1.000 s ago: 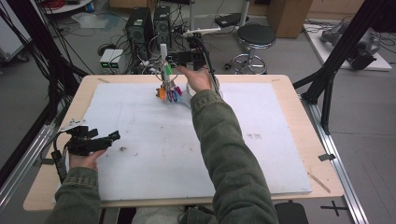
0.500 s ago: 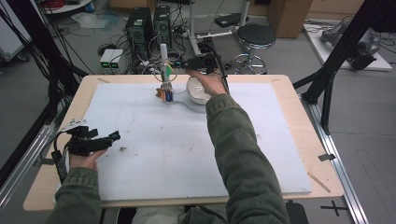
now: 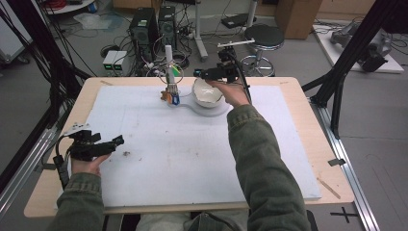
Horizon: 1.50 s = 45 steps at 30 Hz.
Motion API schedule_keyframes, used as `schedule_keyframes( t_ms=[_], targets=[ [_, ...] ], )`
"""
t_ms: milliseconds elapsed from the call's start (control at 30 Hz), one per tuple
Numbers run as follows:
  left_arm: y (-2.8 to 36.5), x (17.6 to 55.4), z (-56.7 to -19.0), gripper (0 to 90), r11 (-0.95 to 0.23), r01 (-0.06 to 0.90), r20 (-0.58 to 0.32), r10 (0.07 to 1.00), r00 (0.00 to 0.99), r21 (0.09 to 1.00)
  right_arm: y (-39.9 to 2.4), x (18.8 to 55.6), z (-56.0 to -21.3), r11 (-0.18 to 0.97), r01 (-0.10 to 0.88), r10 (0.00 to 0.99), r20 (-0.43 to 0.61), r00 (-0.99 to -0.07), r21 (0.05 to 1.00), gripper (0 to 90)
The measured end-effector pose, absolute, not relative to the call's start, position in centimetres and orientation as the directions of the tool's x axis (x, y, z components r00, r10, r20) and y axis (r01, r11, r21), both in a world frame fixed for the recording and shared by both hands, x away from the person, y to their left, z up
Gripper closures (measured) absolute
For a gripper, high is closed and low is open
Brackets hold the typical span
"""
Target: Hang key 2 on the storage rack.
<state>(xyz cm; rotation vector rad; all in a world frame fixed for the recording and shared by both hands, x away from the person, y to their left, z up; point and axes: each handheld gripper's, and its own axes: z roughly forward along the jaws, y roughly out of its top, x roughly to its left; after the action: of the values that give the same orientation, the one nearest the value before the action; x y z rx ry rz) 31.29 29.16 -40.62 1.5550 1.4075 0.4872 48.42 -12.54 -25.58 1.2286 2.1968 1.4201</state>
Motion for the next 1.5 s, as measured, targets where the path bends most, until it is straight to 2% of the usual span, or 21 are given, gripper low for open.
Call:
schedule_keyframes(
  t_ms=[700,1300,1500],
  targets=[
    [29.2,31.3,-40.6,1.7,0.115,0.545,-0.296,0.92,0.256,0.831,-20.8,43.4,-26.2,0.089,0.489,0.83,0.207,-0.519,0.868,0.6],
    [29.2,31.2,-40.6,1.7,0.11,0.541,-0.29,0.921,0.26,0.834,-24.4,40.5,-30.6,0.1,0.496,0.856,0.179,-0.484,0.863,0.5],
    [29.1,31.2,-40.6,1.7,0.096,0.545,-0.275,0.926,0.257,0.833,-25.2,39.9,-31.8,0.084,0.509,0.858,0.197,-0.474,0.857,0.6]
  ],
)
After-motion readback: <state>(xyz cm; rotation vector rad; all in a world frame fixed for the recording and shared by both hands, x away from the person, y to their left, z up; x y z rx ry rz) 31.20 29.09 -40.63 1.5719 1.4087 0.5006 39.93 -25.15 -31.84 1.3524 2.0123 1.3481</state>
